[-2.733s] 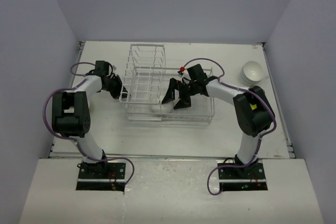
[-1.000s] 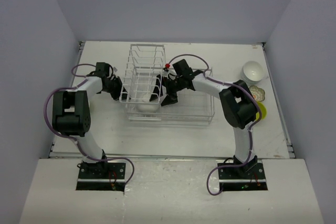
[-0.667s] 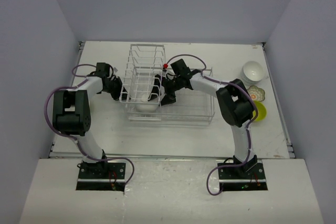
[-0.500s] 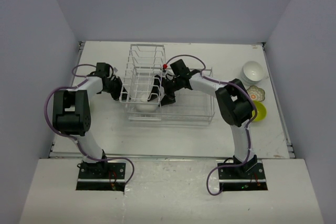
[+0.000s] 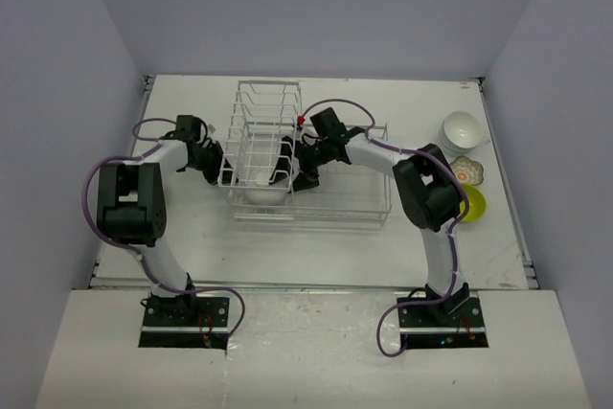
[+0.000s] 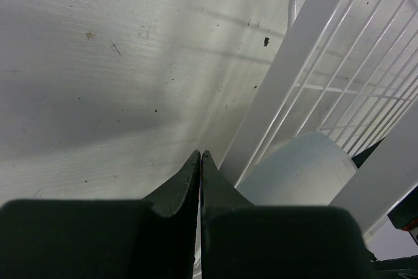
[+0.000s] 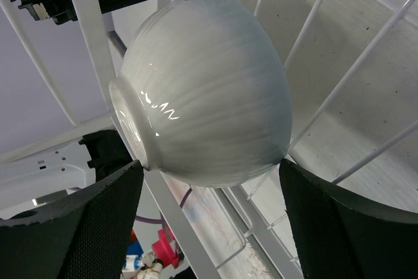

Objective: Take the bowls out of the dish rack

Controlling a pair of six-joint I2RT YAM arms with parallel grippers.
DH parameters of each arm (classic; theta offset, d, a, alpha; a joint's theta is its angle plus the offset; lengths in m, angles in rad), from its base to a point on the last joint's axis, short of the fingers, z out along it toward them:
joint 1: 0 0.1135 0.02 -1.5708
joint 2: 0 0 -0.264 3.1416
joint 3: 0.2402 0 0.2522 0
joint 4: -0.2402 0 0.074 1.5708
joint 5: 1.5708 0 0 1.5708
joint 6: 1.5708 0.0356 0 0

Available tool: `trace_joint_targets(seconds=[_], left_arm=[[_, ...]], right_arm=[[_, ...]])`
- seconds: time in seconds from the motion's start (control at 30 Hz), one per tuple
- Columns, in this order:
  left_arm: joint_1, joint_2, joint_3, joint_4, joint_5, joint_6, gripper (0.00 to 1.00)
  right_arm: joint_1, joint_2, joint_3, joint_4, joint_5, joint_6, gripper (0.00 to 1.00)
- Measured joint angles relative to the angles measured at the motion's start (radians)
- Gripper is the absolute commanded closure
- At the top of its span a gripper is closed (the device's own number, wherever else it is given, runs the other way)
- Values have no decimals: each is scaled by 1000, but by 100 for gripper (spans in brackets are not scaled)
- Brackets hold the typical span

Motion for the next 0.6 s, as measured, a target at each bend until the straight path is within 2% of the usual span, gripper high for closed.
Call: trace_joint_targets(seconds=[0.4, 0.6], left_arm=[[0, 5, 0, 3, 3, 0, 100], [0, 6, -1, 9, 3, -5, 100]], right_arm=[[24, 14, 58, -24, -25, -10, 16], [26, 29, 62, -35, -29, -13, 12]])
